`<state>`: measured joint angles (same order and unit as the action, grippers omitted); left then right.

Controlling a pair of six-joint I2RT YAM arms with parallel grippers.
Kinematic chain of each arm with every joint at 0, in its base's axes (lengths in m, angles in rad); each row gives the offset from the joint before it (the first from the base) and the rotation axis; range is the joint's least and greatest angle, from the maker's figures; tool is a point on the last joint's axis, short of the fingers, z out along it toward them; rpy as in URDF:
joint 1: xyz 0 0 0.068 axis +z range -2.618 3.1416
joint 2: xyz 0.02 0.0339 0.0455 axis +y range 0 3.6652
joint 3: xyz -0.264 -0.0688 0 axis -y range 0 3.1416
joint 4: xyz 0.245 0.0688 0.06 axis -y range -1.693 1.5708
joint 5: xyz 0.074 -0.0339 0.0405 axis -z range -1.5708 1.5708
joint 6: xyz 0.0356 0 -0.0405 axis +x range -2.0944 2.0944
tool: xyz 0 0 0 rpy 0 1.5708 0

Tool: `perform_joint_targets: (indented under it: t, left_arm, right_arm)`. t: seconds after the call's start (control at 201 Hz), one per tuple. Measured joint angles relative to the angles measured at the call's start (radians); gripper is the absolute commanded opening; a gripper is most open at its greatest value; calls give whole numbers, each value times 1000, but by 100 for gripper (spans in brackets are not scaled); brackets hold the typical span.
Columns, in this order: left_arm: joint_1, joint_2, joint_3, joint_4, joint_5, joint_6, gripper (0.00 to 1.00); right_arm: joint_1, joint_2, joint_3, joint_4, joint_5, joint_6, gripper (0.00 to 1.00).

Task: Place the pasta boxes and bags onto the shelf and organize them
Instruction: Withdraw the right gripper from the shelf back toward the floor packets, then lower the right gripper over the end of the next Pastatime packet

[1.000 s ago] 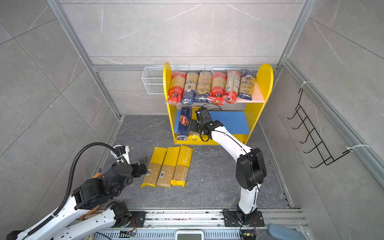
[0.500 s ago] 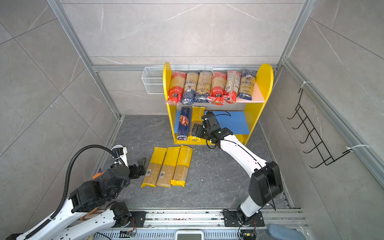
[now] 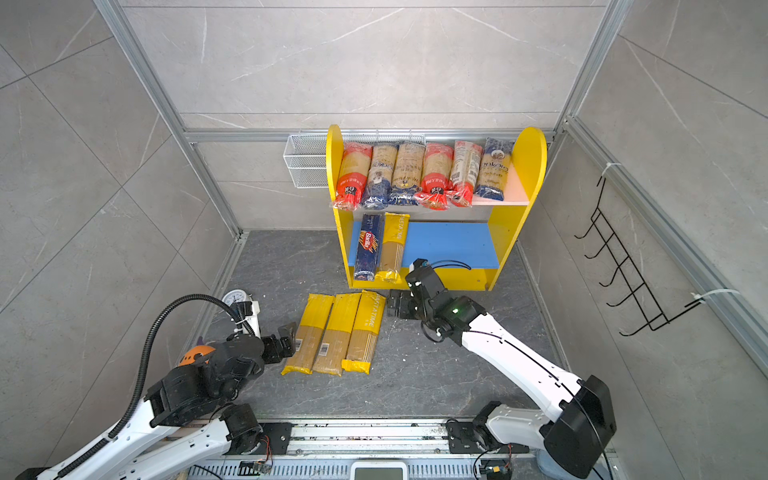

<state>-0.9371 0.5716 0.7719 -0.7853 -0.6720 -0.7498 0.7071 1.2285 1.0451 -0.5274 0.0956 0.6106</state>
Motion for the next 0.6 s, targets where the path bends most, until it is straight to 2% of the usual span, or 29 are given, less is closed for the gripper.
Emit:
perform_joint_targets:
  t: [0.319, 0.597]
  left_arm:
    - [0, 1, -19, 3, 29, -31, 100]
    - [0, -35, -31, -16, 50, -68, 100]
  right_arm:
    - [257, -3, -135, 1, 64, 109, 95]
    - [387, 198, -143, 67, 95, 176, 96]
